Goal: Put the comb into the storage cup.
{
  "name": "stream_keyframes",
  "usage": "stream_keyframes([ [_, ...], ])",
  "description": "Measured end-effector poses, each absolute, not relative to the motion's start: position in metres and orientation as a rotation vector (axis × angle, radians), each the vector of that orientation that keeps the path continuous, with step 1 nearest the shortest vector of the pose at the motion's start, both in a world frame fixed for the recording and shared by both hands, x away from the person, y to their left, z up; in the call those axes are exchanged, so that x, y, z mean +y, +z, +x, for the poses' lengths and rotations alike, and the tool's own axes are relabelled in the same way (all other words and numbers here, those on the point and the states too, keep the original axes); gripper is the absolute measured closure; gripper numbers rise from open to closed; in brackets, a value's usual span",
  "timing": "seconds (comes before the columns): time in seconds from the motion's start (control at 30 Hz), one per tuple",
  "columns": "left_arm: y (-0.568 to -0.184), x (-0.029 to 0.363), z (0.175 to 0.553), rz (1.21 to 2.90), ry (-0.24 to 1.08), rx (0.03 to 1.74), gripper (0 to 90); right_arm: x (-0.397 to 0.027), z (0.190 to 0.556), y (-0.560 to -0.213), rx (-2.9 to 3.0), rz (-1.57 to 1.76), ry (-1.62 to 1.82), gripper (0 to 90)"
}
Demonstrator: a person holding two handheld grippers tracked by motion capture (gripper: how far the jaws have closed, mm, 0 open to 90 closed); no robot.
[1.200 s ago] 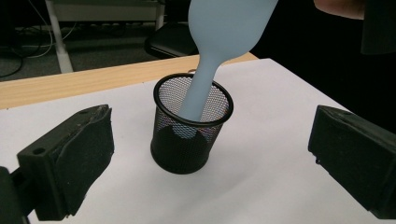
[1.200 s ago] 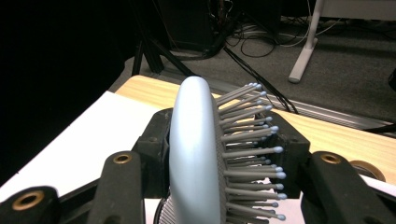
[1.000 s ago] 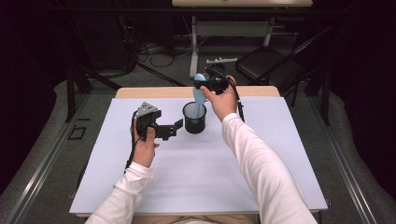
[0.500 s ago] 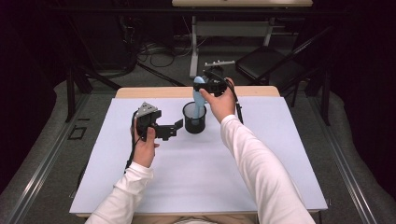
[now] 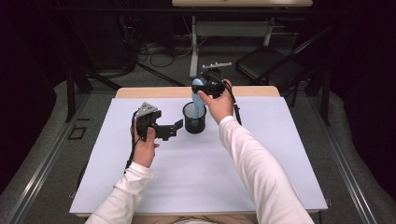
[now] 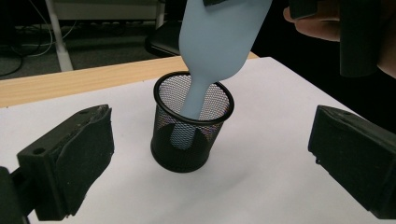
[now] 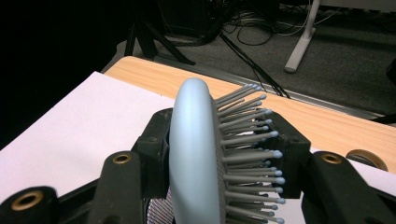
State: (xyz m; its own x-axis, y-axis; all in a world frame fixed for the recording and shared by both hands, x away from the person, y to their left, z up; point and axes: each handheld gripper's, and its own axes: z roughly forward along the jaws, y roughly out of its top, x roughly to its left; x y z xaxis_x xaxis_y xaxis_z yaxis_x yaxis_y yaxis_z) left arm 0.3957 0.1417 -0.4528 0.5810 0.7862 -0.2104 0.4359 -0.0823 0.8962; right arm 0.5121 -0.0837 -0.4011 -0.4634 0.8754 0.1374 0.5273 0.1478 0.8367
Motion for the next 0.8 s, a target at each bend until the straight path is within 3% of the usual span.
stream_keyframes([
  [0.8,-0.453,0.1418,0.3958,1.71,0.392,1.022,0.5,-0.0763,0.5093,-0.4033,2.072,1.286,1.236,47.5],
])
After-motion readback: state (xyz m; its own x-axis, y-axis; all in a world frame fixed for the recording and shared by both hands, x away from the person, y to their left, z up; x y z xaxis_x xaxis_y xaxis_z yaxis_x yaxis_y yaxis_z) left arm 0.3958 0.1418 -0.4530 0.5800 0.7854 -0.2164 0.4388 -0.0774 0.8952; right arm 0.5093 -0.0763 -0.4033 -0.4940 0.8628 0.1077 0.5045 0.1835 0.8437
